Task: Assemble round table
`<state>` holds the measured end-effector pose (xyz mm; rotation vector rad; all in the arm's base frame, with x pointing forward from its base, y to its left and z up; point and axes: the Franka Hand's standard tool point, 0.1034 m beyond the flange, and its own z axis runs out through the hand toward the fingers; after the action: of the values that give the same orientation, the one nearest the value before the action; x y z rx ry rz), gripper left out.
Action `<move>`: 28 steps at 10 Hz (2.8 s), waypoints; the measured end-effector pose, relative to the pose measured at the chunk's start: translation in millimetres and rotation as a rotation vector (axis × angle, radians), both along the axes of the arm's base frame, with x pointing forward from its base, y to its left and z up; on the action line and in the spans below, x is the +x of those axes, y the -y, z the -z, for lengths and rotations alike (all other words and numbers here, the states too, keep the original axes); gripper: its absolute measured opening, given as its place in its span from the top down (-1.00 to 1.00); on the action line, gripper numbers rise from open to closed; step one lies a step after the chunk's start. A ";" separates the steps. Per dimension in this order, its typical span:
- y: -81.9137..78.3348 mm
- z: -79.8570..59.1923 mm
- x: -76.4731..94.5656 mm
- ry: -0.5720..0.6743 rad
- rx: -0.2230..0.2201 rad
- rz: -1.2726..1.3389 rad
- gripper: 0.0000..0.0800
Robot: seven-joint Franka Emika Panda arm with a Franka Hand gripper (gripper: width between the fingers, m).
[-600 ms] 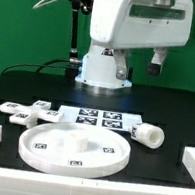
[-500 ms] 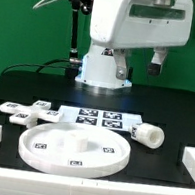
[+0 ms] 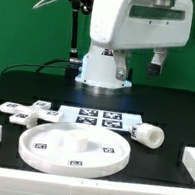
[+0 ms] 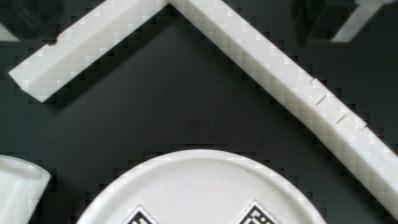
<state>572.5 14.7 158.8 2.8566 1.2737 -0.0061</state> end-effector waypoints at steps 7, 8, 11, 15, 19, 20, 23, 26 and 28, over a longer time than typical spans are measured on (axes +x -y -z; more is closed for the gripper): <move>49.5 63.2 -41.1 -0.050 0.031 -0.015 -0.62; 49.0 63.7 -41.4 -0.051 0.032 -0.016 -0.62; 61.5 80.3 -51.2 -0.062 0.040 -0.028 -0.62; 71.8 112.9 -66.9 -0.070 0.050 -0.013 -0.62; 83.3 129.9 -64.3 -0.082 0.057 -0.023 -0.62; 85.3 133.8 -63.5 -0.085 0.059 -0.022 -0.62; 88.5 145.4 -62.5 -0.096 0.064 -0.016 -0.62; 89.7 145.7 -62.4 -0.096 0.064 -0.015 -0.40; 89.7 145.3 -62.1 -0.095 0.064 -0.015 -0.04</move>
Offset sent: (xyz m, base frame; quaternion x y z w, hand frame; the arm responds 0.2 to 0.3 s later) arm -0.0339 -0.0286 -0.0402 0.0350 0.0189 0.0005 0.9992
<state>510.4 -75.0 13.5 2.9333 1.3362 -0.1040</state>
